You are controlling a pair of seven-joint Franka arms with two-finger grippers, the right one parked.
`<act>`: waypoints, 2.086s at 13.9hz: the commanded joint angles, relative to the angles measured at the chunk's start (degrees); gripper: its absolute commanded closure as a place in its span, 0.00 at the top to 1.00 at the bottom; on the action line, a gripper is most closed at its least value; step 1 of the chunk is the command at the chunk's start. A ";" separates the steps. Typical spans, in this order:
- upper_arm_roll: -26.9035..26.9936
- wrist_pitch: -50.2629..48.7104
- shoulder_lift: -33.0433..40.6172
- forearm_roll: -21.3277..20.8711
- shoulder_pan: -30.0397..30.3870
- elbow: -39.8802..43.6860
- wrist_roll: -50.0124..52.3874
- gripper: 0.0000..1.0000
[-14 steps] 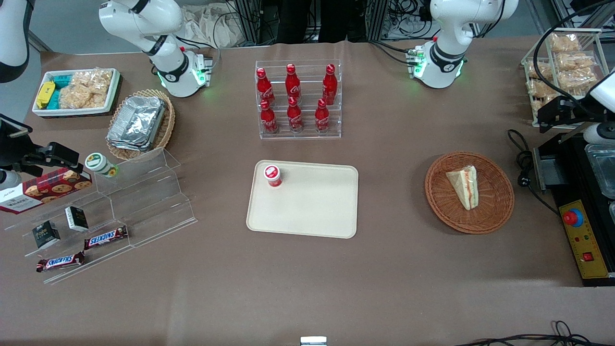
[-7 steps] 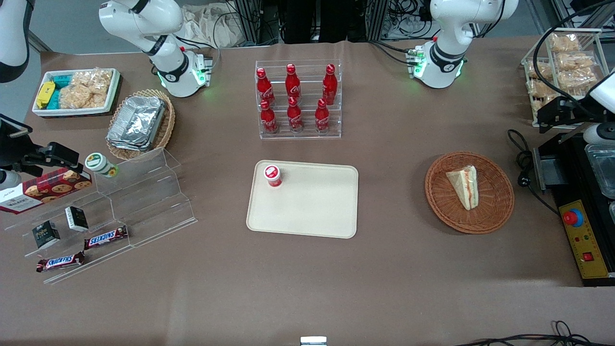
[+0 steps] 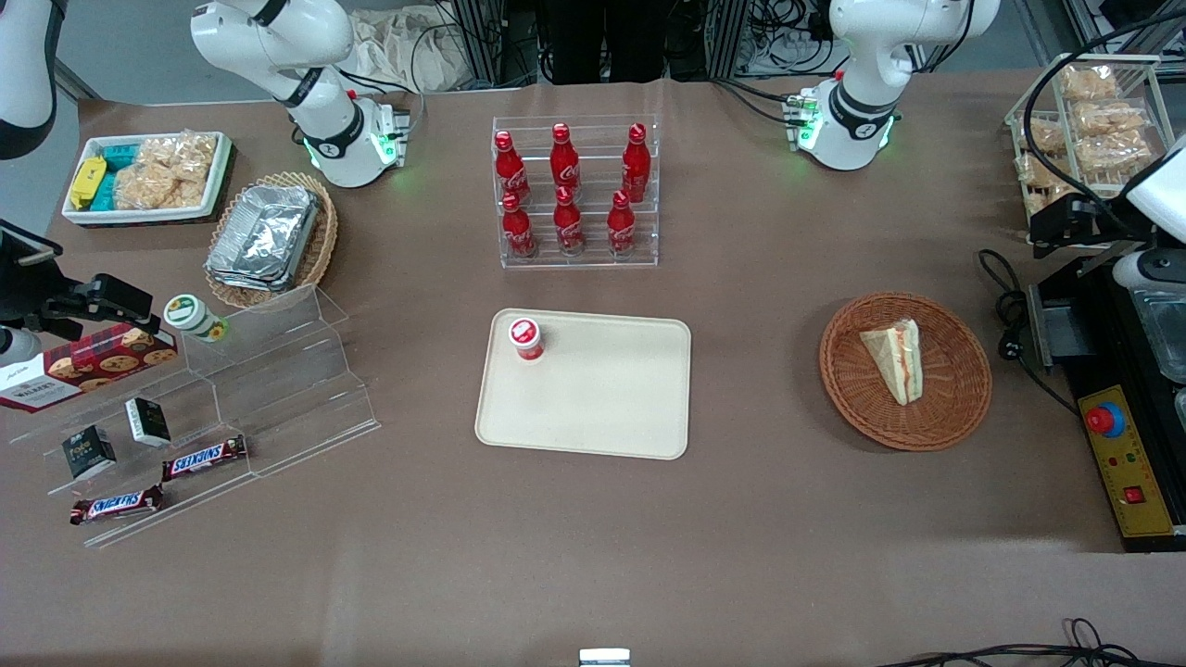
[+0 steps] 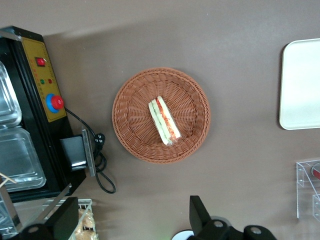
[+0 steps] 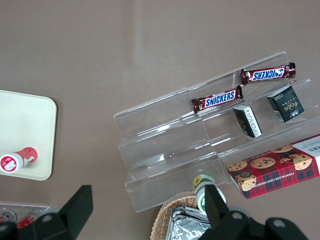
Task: Place sandwich from basket to tray
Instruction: 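Lower the open left gripper over the wrapped sandwich in the basket, then close the left gripper on the sandwich's crust edge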
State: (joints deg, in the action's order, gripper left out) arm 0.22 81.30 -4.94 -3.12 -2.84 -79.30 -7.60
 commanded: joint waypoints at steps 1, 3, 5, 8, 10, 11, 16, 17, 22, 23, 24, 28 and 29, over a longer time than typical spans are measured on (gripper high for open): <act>-0.04 -0.18 0.28 3.98 2.82 -2.08 2.75 1.00; 0.05 1.04 0.37 4.35 3.37 -4.53 4.17 1.00; 0.05 5.50 0.72 4.52 4.42 -9.53 4.87 1.00; 0.05 9.83 0.72 4.87 5.21 -15.34 11.09 1.00; -0.04 13.07 0.46 5.05 5.13 -19.37 14.79 1.00; -0.04 17.35 1.07 5.05 5.13 -23.58 16.11 1.00; -0.22 31.36 0.56 7.33 4.60 -36.53 24.20 1.00; -0.30 33.03 -0.24 7.77 4.51 -37.58 25.08 1.00; -0.39 45.77 -2.79 7.77 4.25 -45.84 25.53 1.00; -0.39 46.31 -3.66 7.86 4.25 -46.03 25.97 1.00; -0.39 46.49 -4.46 7.86 4.25 -46.03 26.49 1.00; -0.48 49.99 -7.36 9.01 4.25 -46.47 26.50 1.00; -0.48 51.14 -7.80 9.01 4.25 -46.90 26.50 1.00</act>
State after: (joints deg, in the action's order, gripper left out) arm -0.16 129.79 -12.00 4.98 1.66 -125.18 17.96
